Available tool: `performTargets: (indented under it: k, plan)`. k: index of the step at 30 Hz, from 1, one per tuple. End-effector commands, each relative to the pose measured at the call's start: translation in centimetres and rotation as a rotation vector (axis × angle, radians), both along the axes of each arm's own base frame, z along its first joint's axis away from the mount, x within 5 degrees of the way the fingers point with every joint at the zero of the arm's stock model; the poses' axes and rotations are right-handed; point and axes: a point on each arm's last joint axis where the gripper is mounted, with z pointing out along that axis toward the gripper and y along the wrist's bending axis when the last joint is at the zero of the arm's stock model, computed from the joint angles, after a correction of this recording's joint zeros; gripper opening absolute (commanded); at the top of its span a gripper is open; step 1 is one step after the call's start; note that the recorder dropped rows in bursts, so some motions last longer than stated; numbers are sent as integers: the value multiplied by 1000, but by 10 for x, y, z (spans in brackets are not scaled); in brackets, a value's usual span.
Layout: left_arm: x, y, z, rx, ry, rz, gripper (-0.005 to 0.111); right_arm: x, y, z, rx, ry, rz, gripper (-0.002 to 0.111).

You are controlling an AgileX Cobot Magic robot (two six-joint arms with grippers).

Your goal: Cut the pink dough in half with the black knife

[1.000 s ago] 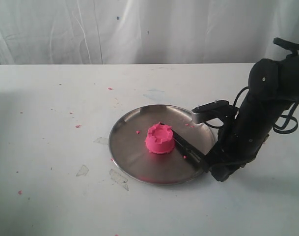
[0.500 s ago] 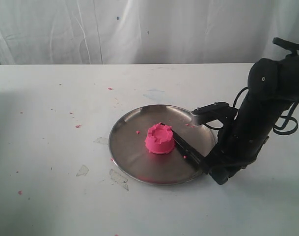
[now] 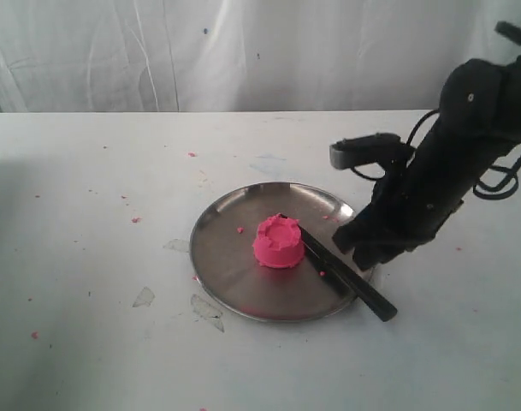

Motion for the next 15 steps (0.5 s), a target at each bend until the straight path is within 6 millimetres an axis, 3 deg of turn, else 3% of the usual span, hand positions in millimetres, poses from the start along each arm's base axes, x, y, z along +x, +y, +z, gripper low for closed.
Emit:
performTargets:
  k: [1, 5, 8, 10, 12, 13, 15]
  plan:
    - [0, 0, -1, -6, -1, -2, 0, 12, -24, 29, -99, -294, -62, 21]
    - [0, 0, -1, -8, -1, -2, 0, 21, -82, 11, -82, -325, -399, 1]
    - [0, 0, -1, -8, -1, -2, 0, 13, -116, -10, -49, -295, -544, 0]
    - [0, 0, -1, -8, -1, -2, 0, 5, -141, -32, -26, -173, -640, 0]
    - [0, 0, -1, -8, -1, -2, 0, -1, -147, -43, 108, -76, -576, 0]
    - [0, 0, -1, -8, -1, -2, 0, 1, -141, -37, 276, -89, -533, 0]
    - [0, 0, -1, -8, -1, -2, 0, -1, -119, -18, 594, -134, -275, 0]
